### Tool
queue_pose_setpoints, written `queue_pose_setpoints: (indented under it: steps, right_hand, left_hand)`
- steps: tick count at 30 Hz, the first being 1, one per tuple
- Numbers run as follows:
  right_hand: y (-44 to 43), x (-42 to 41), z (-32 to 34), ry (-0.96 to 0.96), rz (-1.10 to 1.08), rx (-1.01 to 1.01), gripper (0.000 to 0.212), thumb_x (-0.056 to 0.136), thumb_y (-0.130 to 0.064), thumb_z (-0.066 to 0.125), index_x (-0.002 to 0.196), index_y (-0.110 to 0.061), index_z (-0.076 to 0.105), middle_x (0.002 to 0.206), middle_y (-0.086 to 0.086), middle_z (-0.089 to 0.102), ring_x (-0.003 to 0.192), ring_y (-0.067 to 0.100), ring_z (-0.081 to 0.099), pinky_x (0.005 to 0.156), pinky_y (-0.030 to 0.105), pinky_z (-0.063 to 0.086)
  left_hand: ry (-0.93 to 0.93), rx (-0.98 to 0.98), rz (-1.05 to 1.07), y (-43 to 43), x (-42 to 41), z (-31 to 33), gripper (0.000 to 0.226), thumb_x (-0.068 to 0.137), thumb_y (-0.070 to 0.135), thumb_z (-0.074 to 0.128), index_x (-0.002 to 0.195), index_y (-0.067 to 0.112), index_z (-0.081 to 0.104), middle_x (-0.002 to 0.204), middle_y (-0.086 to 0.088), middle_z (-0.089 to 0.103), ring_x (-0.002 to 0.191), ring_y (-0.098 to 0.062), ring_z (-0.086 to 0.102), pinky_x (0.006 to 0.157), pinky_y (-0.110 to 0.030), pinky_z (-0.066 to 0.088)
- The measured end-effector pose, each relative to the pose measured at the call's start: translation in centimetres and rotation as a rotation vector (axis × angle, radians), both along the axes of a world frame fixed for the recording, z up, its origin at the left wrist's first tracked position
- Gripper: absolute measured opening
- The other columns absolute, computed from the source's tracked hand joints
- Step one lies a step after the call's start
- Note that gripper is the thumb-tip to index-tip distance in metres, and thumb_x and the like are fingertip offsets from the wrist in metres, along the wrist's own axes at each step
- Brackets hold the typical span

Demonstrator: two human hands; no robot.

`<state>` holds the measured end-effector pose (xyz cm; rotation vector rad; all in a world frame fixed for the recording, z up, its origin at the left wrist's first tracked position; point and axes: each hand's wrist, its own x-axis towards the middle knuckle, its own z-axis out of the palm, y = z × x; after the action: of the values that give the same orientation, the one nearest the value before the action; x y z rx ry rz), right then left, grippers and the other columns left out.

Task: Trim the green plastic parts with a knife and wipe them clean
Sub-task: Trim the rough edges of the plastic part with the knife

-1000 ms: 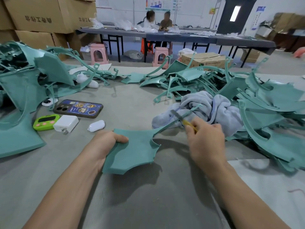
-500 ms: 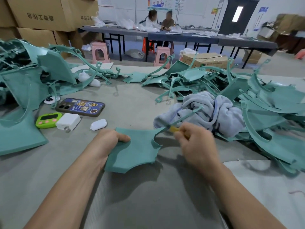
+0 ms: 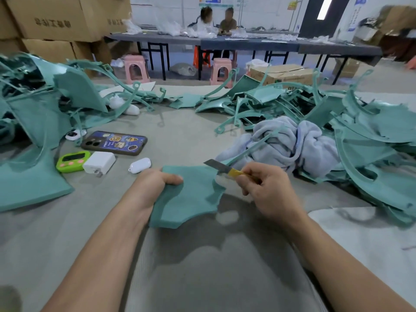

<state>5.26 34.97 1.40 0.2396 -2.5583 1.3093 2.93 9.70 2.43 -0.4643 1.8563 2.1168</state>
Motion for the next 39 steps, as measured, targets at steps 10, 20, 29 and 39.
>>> queue_pose_setpoints:
  steps: [10, 20, 29, 39]
  right_hand:
    - [0.7, 0.0, 0.4, -0.029, 0.091, -0.038, 0.027, 0.094, -0.012, 0.070, 0.068, -0.018, 0.064, 0.059, -0.002, 0.065, 0.052, 0.010, 0.048, 0.054, 0.029, 0.041]
    - [0.6, -0.1, 0.3, -0.001, 0.082, 0.070, 0.026, 0.093, -0.017, 0.072, 0.068, -0.023, 0.063, 0.060, -0.006, 0.063, 0.052, 0.007, 0.048, 0.054, 0.026, 0.041]
    - [0.4, 0.0, 0.6, -0.019, 0.205, -0.054, 0.023, 0.090, -0.006, 0.074, 0.081, -0.027, 0.076, 0.066, -0.002, 0.071, 0.052, 0.008, 0.056, 0.054, 0.022, 0.047]
    - [1.2, 0.2, 2.0, -0.067, 0.239, 0.009, 0.035, 0.086, -0.011, 0.080, 0.079, -0.046, 0.080, 0.065, -0.008, 0.072, 0.054, 0.002, 0.056, 0.056, 0.016, 0.045]
  left_hand:
    - [-0.009, 0.036, -0.073, -0.4, -0.1, 0.2, 0.021, 0.088, -0.001, 0.059, 0.105, 0.000, 0.072, 0.094, -0.022, 0.076, 0.070, -0.035, 0.074, 0.056, -0.041, 0.061]
    - [-0.058, 0.088, -0.074, -0.7, -0.2, 0.6, 0.027, 0.090, 0.003, 0.058, 0.114, 0.002, 0.070, 0.099, -0.021, 0.076, 0.070, -0.033, 0.075, 0.054, -0.038, 0.059]
    - [0.007, 0.013, -0.029, -1.0, -0.4, 0.5, 0.022, 0.086, 0.000, 0.063, 0.106, 0.002, 0.071, 0.093, -0.021, 0.076, 0.068, -0.033, 0.074, 0.054, -0.039, 0.059]
    - [0.015, -0.056, -0.138, -0.8, -0.6, 0.5, 0.017, 0.084, -0.003, 0.063, 0.096, 0.003, 0.074, 0.090, -0.023, 0.076, 0.067, -0.035, 0.074, 0.054, -0.040, 0.059]
